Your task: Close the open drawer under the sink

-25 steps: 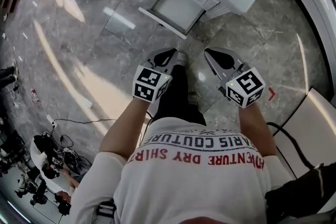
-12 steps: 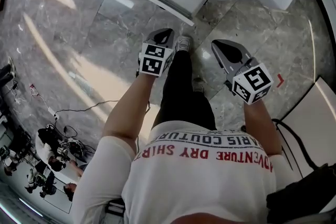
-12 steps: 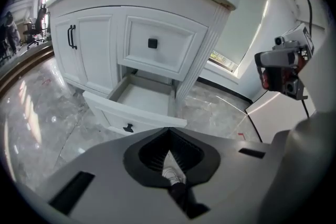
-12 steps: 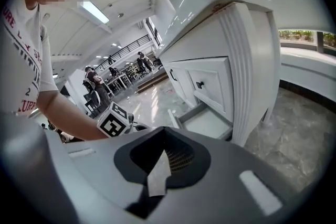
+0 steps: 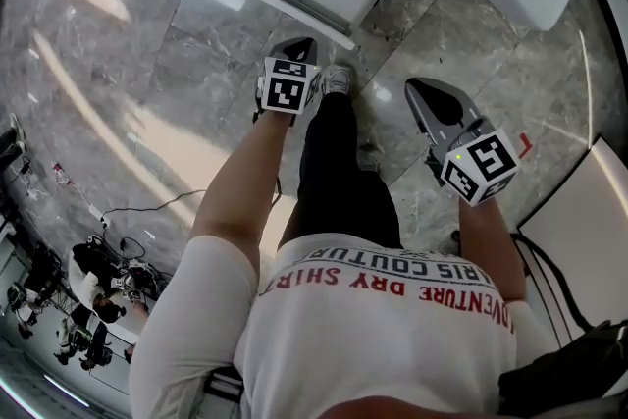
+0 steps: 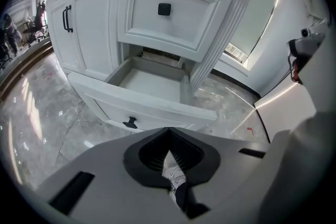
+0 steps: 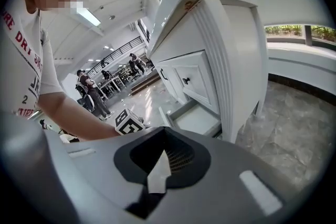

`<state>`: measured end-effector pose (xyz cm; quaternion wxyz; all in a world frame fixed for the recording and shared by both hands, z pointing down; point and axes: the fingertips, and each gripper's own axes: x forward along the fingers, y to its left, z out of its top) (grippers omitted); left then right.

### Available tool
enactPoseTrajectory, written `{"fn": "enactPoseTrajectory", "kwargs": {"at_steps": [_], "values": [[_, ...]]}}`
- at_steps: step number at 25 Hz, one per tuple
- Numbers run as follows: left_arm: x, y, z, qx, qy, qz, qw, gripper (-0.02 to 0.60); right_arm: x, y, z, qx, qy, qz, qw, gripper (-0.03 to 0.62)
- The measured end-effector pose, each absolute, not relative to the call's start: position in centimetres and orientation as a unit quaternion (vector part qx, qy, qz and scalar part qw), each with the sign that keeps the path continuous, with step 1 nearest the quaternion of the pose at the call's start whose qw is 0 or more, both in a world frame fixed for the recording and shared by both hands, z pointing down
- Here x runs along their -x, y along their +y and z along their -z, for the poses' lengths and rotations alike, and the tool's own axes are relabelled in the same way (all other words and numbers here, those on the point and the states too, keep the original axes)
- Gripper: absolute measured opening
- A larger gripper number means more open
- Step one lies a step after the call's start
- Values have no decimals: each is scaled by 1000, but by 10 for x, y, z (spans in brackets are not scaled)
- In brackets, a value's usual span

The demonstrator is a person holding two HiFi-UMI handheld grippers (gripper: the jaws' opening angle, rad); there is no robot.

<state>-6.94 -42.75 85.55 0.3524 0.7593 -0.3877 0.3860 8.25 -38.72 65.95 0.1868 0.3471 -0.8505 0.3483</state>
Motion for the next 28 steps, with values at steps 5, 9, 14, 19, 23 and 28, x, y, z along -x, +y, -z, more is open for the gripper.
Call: {"fn": "enactPoseTrajectory", "kwargs": {"at_steps": [5, 9, 14, 19, 23, 28], "values": [[65, -441, -870, -757, -390, -396, 343, 3, -101, -379, -676, -358, -839, -364, 188, 2], [58, -446, -867, -762, -391, -390, 339, 3, -109, -373, -681, -365, -831, -378, 184, 2], [56, -449, -866, -773, -388, -389, 318, 3, -108, -372, -683, -363, -831, -379, 184, 2], [55, -451, -866, -777, -384, -379, 325, 3, -106, -372, -685, -365, -829, -388, 170, 2], [47, -459, -868, -782, -381, -377, 319, 3, -105, -370, -690, -364, -827, -392, 172, 2], [39, -477, -866, -782, -384, -381, 311, 3, -108, -376, -695, -367, -825, -396, 169, 2]]}}
